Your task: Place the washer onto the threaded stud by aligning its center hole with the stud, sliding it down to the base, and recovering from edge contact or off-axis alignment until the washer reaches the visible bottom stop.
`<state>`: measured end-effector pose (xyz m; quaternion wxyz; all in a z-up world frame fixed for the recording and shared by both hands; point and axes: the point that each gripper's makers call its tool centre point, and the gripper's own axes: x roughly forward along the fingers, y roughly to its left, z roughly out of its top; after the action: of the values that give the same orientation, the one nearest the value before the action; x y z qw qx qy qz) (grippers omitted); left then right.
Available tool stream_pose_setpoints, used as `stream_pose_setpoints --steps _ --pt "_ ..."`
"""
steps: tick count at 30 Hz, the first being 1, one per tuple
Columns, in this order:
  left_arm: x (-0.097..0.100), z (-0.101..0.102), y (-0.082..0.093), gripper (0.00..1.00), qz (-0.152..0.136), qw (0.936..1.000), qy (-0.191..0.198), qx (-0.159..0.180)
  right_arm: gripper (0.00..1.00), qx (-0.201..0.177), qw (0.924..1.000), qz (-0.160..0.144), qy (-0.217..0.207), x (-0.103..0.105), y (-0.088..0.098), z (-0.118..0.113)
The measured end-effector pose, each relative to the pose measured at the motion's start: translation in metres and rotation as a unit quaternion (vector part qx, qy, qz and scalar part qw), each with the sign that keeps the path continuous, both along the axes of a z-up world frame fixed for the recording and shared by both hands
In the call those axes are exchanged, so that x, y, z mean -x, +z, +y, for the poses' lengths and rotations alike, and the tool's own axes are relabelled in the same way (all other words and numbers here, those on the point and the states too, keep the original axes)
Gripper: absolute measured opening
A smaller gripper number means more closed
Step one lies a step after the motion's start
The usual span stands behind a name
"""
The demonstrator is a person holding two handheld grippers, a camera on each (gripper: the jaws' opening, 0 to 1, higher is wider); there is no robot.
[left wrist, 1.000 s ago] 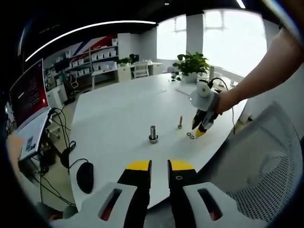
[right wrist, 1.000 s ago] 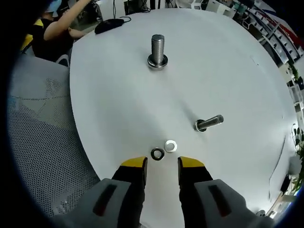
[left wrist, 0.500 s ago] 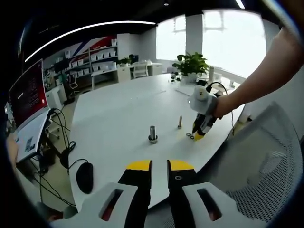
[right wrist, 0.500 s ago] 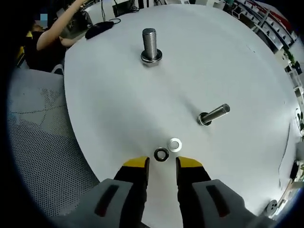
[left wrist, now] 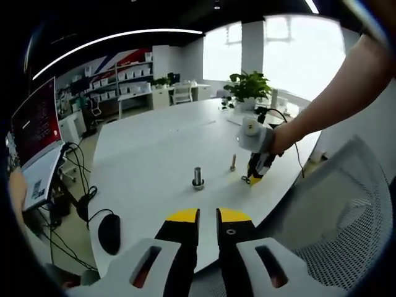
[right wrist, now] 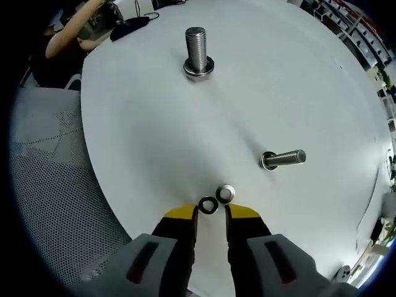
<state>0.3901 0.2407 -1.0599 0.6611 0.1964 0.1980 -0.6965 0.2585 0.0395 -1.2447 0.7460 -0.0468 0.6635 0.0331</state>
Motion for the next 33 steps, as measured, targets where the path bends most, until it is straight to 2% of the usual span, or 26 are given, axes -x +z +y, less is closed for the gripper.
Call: stream_pose_setpoints --steps 2,4,6,8,9,10,14,15,16,18,20,22,23,27,30,32,33 --pt "-0.001 0.0 -0.002 0.08 0.001 1.0 0.0 0.0 0.19 0.001 0.9997 0.005 0.023 0.0 0.004 0.006" --pt "-0.003 0.0 -0.002 0.08 0.001 1.0 0.003 0.001 0.19 -0.001 0.9998 0.004 0.02 -0.001 0.001 0.003" --pt "-0.004 0.0 -0.002 0.08 0.002 1.0 0.005 0.002 0.15 0.002 0.9999 -0.008 0.006 -0.002 0.003 -0.001" --pt "-0.004 -0.001 -0.002 0.08 0.002 1.0 0.005 0.001 0.15 -0.003 0.9997 -0.021 -0.015 -0.003 -0.004 -0.006" --pt "-0.003 -0.001 -0.002 0.08 0.002 1.0 0.004 0.001 0.15 -0.001 0.9998 -0.02 -0.007 0.001 0.005 0.004" --pt "-0.002 -0.001 -0.003 0.08 0.003 1.0 0.003 0.0 0.15 0.002 0.9998 -0.02 0.01 0.001 0.006 0.006" --pt "-0.003 -0.002 -0.004 0.08 0.004 1.0 0.001 0.0 0.15 0.003 0.9999 -0.009 0.007 -0.004 -0.006 -0.006" --pt "-0.003 -0.002 -0.004 0.08 0.005 1.0 0.001 -0.001 0.15 0.005 1.0 -0.004 0.006 -0.001 0.007 0.007" --pt "-0.002 -0.002 -0.004 0.08 0.005 1.0 0.001 -0.001 0.15 0.006 1.0 0.006 0.005 0.0 0.008 0.008" --pt "-0.001 -0.002 -0.003 0.07 0.005 1.0 0.001 0.0 0.15 0.007 0.9996 0.021 -0.016 0.0 0.006 0.005" --pt "-0.002 -0.002 -0.002 0.07 0.006 1.0 0.002 0.003 0.15 0.004 0.9976 0.03 -0.063 0.001 0.008 0.008" --pt "-0.001 -0.002 -0.002 0.07 0.006 1.0 0.001 0.001 0.15 0.009 0.998 0.027 -0.056 0.002 0.009 0.007" --pt "-0.001 -0.002 -0.003 0.07 0.006 1.0 0.001 0.001 0.15 0.011 0.998 0.026 -0.057 0.0 0.003 0.002" --pt "0.0 -0.002 -0.002 0.07 0.006 1.0 0.0 0.001 0.14 0.018 0.9982 0.01 -0.056 0.003 0.009 0.008" --pt "0.0 -0.002 -0.002 0.07 0.006 1.0 0.0 0.0 0.14 0.0 0.9932 -0.032 -0.112 -0.001 0.003 0.0" --pt "-0.001 -0.001 -0.002 0.07 0.007 1.0 0.002 0.001 0.14 -0.003 0.9915 -0.057 -0.117 -0.001 0.003 -0.001" --pt "-0.001 -0.001 -0.002 0.07 0.007 1.0 0.002 0.001 0.14 -0.001 0.9922 -0.058 -0.11 0.001 0.003 -0.001"
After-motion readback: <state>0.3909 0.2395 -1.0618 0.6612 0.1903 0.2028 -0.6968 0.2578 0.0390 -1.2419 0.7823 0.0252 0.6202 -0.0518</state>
